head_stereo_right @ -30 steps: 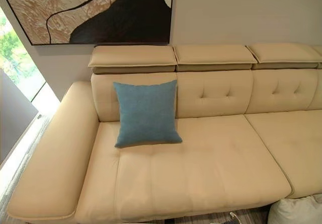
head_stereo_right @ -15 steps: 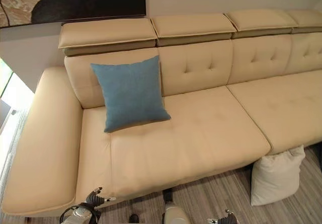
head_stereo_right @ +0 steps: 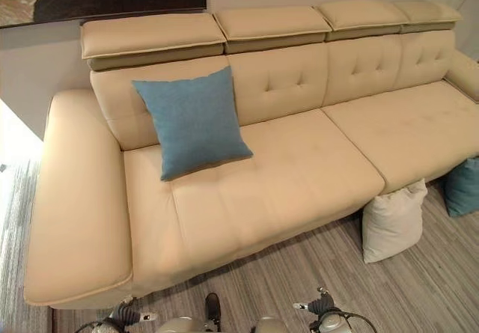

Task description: Pick up all the scattered cushions and arrange them neatly on the sofa.

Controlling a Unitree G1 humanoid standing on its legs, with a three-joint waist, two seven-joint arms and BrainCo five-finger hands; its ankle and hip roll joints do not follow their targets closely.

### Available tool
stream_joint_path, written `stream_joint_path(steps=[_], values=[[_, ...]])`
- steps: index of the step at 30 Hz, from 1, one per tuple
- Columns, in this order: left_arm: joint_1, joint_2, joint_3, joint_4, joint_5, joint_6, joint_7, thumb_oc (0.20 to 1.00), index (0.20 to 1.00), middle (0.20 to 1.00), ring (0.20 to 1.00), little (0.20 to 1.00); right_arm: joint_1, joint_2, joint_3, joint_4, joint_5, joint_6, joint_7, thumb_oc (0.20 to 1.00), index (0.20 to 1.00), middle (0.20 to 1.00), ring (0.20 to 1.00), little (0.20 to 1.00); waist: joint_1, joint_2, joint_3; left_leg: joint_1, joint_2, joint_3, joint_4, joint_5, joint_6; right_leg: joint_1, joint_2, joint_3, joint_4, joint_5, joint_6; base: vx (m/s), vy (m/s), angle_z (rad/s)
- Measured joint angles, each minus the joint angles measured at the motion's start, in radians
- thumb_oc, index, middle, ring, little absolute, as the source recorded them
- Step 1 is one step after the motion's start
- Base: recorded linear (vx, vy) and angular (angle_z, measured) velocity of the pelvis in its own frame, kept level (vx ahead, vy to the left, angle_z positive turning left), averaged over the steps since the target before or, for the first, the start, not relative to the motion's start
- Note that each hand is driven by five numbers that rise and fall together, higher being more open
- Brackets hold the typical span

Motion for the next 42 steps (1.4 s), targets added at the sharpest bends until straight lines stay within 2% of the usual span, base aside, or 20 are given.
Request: stream_joint_path(steps=[1, 3, 4, 5, 6, 7, 8, 10, 13, 15, 18, 21, 23, 24, 27, 29, 31, 34, 40, 42], values=[[-0.007, -0.021, 0.008, 0.004, -0.002, 0.008, 0.0, 1.0, 1.0, 1.0, 1.0, 1.0, 0.007, -0.004, 0.0, 0.004, 0.001, 0.001, -0.001, 1.0, 1.0, 1.0, 1.0, 1.0, -0.017, 0.024, 0.002, -0.001, 0.019, -0.03, -0.01, 0.026, -0.041, 0.054, 0.053, 0.025, -0.116, 0.013, -0.037, -0.07, -0.16, 0.28], [-0.022, -0.019, -0.002, -0.003, -0.005, 0.006, 0.001, 1.0, 1.0, 1.0, 1.0, 1.0, 0.024, -0.003, 0.005, 0.006, 0.001, 0.001, -0.001, 1.0, 1.0, 1.0, 1.0, 1.0, -0.033, 0.03, 0.003, -0.025, 0.028, -0.059, 0.0, 0.015, -0.083, 0.048, 0.089, 0.051, -0.119, 0.045, -0.09, -0.06, -0.12, 0.55], [-0.043, -0.019, -0.011, -0.003, -0.005, 0.007, 0.0, 1.0, 1.0, 1.0, 1.0, 1.0, 0.037, -0.001, 0.005, 0.006, 0.002, 0.001, -0.002, 1.0, 1.0, 1.0, 1.0, 1.0, -0.036, 0.006, 0.006, -0.038, 0.024, -0.058, 0.008, -0.041, -0.158, 0.042, 0.079, 0.05, -0.133, 0.077, -0.13, -0.08, -0.082, 0.39], [-0.059, -0.017, -0.011, -0.001, -0.005, 0.009, -0.001, 1.0, 1.0, 1.0, 1.0, 1.0, 0.034, 0.013, 0.006, 0.019, 0.002, 0.001, -0.002, 1.0, 1.0, 1.0, 1.0, 1.0, -0.027, -0.053, 0.012, -0.072, 0.01, -0.082, 0.133, -0.048, -0.096, 0.025, 0.029, 0.048, -0.158, 0.113, -0.161, -0.13, -0.029, 0.07], [-0.055, -0.035, -0.01, -0.001, -0.005, 0.013, 0.0, 1.0, 1.0, 1.0, 1.0, 1.0, 0.038, -0.002, 0.006, 0.019, 0.003, 0.0, -0.003, 1.0, 1.0, 1.0, 1.0, 1.0, -0.038, -0.039, 0.018, -0.049, 0.051, -0.124, 0.186, -0.064, -0.111, 0.024, 0.04, 0.051, -0.176, 0.132, -0.141, -0.19, -0.016, -0.09], [-0.055, -0.063, -0.012, -0.001, -0.006, 0.012, 0.0, 1.0, 1.0, 1.0, 1.0, 1.0, 0.043, -0.029, 0.004, 0.025, 0.003, 0.002, -0.004, 1.0, 1.0, 1.0, 1.0, 1.0, -0.055, 0.019, 0.019, -0.007, 0.097, -0.202, 0.135, -0.058, -0.089, 0.01, 0.08, 0.055, -0.168, 0.141, -0.128, -0.16, 0.026, -0.06], [-0.067, -0.064, -0.013, -0.001, -0.007, 0.012, 0.0, 1.0, 1.0, 1.0, 1.0, 1.0, 0.034, -0.02, 0.0, 0.043, 0.004, 0.003, -0.004, 1.0, 1.0, 1.0, 1.0, 1.0, -0.059, 0.01, 0.037, -0.004, 0.093, -0.212, 0.138, -0.022, -0.107, -0.003, 0.069, 0.071, -0.153, 0.148, -0.126, -0.09, 0.027, -0.65], [-0.069, -0.053, -0.016, -0.003, -0.024, 0.013, -0.001, 1.0, 1.0, 1.0, 1.0, 1.0, -0.006, -0.011, 0.002, 0.051, 0.005, -0.001, -0.005, 1.0, 1.0, 1.0, 1.0, 1.0, -0.01, -0.018, 0.061, -0.031, 0.058, -0.399, 0.208, -0.014, -0.115, -0.045, 0.051, 0.181, -0.119, 0.168, -0.128, -0.07, 0.092, -1.42], [-0.097, -0.09, -0.015, 0.011, -0.028, 0.009, 0.0, 1.0, 1.0, 1.0, 1.0, 1.0, -0.006, -0.064, 0.005, 0.059, 0.008, 0.008, -0.011, 1.0, 1.0, 1.0, 1.0, 1.0, -0.043, 0.049, 0.05, 0.005, 0.057, -0.487, 0.159, -0.065, -0.126, -0.05, 0.062, 0.229, -0.162, 0.196, -0.098, -0.04, 0.135, -0.64], [-0.11, -0.101, -0.014, 0.022, -0.028, 0.009, 0.0, 1.0, 1.0, 1.0, 1.0, 1.0, -0.005, -0.076, 0.0, 0.058, 0.013, 0.01, -0.011, 1.0, 1.0, 1.0, 1.0, 1.0, -0.056, 0.065, 0.048, 0.051, 0.062, -0.474, 0.075, -0.073, -0.107, -0.055, 0.057, 0.257, -0.18, 0.227, -0.065, -0.07, 0.164, -0.78], [-0.126, -0.085, -0.025, 0.029, -0.026, 0.015, 0.001, 1.0, 1.0, 1.0, 1.0, 1.0, 0.004, -0.035, -0.003, 0.051, 0.014, 0.01, -0.012, 1.0, 1.0, 1.0, 1.0, 1.0, -0.051, 0.019, 0.062, 0.081, 0.03, -0.395, 0.044, -0.055, -0.075, -0.092, 0.023, 0.307, -0.185, 0.29, -0.033, -0.13, 0.226, -0.99], [-0.154, -0.091, -0.051, 0.026, -0.016, 0.014, 0.001, 1.0, 1.0, 1.0, 1.0, 1.0, 0.011, 0.003, 0.004, 0.05, 0.014, 0.014, -0.013, 1.0, 1.0, 1.0, 1.0, 1.0, -0.074, 0.001, 0.083, 0.077, -0.008, -0.323, 0.057, -0.054, -0.038, -0.128, -0.005, 0.278, -0.191, 0.347, -0.018, -0.2, 0.145, -1.03], [-0.152, -0.083, -0.053, 0.009, -0.015, 0.009, 0.0, 1.0, 1.0, 1.0, 1.0, 1.0, -0.015, 0.006, 0.009, 0.059, 0.014, 0.015, -0.01, 1.0, 1.0, 1.0, 1.0, 1.0, -0.056, 0.017, 0.093, 0.056, 0.003, -0.253, 0.062, -0.067, 0.003, -0.193, 0.005, 0.271, -0.194, 0.428, 0.064, -0.24, 0.084, -1.41], [-0.157, -0.075, -0.051, 0.007, -0.015, 0.01, 0.001, 1.0, 1.0, 1.0, 1.0, 1.0, -0.015, 0.007, 0.014, 0.053, 0.013, 0.014, -0.011, 1.0, 1.0, 1.0, 1.0, 1.0, -0.057, 0.014, 0.098, 0.036, 0.008, -0.2, 0.064, -0.05, 0.037, -0.222, 0.0, 0.196, -0.166, 0.392, 0.064, -0.22, 0.086, -1.4], [-0.164, -0.066, -0.046, -0.007, -0.013, 0.008, 0.0, 1.0, 1.0, 1.0, 1.0, 1.0, -0.017, -0.004, 0.013, 0.059, 0.013, 0.023, -0.013, 1.0, 1.0, 1.0, 1.0, 1.0, -0.023, 0.071, 0.127, 0.037, 0.07, -0.098, 0.016, -0.007, 0.045, -0.242, -0.017, -0.132, 0.053, 0.252, -0.021, -0.1, 0.032, -1.11], [-0.107, -0.049, 0.0, 0.003, -0.014, 0.011, 0.001, 1.0, 1.0, 1.0, 1.0, 1.0, -0.018, -0.009, -0.002, 0.056, 0.013, 0.022, -0.021, 1.0, 1.0, 1.0, 1.0, 1.0, -0.019, 0.081, 0.116, 0.058, 0.099, -0.045, 0.001, -0.008, 0.043, -0.178, -0.032, -0.143, 0.167, 0.149, -0.017, -0.07, -0.078, -1.08], [-0.078, -0.026, -0.001, 0.029, -0.013, 0.012, 0.001, 1.0, 1.0, 1.0, 1.0, 1.0, -0.008, -0.01, -0.003, 0.033, 0.014, 0.021, -0.023, 1.0, 1.0, 1.0, 1.0, 1.0, 0.017, 0.059, 0.093, 0.043, 0.104, -0.002, -0.005, 0.001, -0.015, -0.096, -0.046, -0.138, 0.09, 0.083, -0.009, 0.0, -0.156, -0.99], [-0.063, -0.046, -0.001, 0.028, -0.015, 0.014, 0.001, 1.0, 1.0, 1.0, 1.0, 1.0, 0.01, -0.012, -0.003, 0.041, 0.022, 0.021, -0.025, 1.0, 1.0, 1.0, 1.0, 1.0, 0.012, 0.077, 0.088, 0.037, 0.133, -0.054, -0.011, 0.033, -0.092, -0.029, 0.027, -0.092, -0.085, 0.111, -0.044, 0.07, -0.199, -0.29], [-0.086, -0.084, -0.048, 0.026, -0.016, 0.012, 0.001, 1.0, 1.0, 1.0, 1.0, 1.0, 0.066, -0.034, -0.034, 0.04, 0.044, 0.015, -0.042, 1.0, 1.0, 1.0, 1.0, 1.0, -0.014, 0.102, 0.059, -0.013, 0.199, -0.103, 0.067, 0.049, -0.155, -0.059, 0.096, -0.102, -0.038, 0.076, -0.14, 0.04, -0.168, 0.01], [-0.094, -0.088, -0.042, 0.027, -0.019, 0.015, 0.003, 1.0, 1.0, 1.0, 1.0, 1.0, 0.065, -0.027, -0.06, 0.039, 0.055, 0.005, -0.044, 1.0, 1.0, 1.0, 1.0, 1.0, -0.023, 0.058, 0.07, -0.064, 0.189, -0.158, 0.175, 0.11, -0.227, -0.082, 0.068, -0.077, -0.003, 0.059, -0.189, 0.07, -0.113, -0.32]])
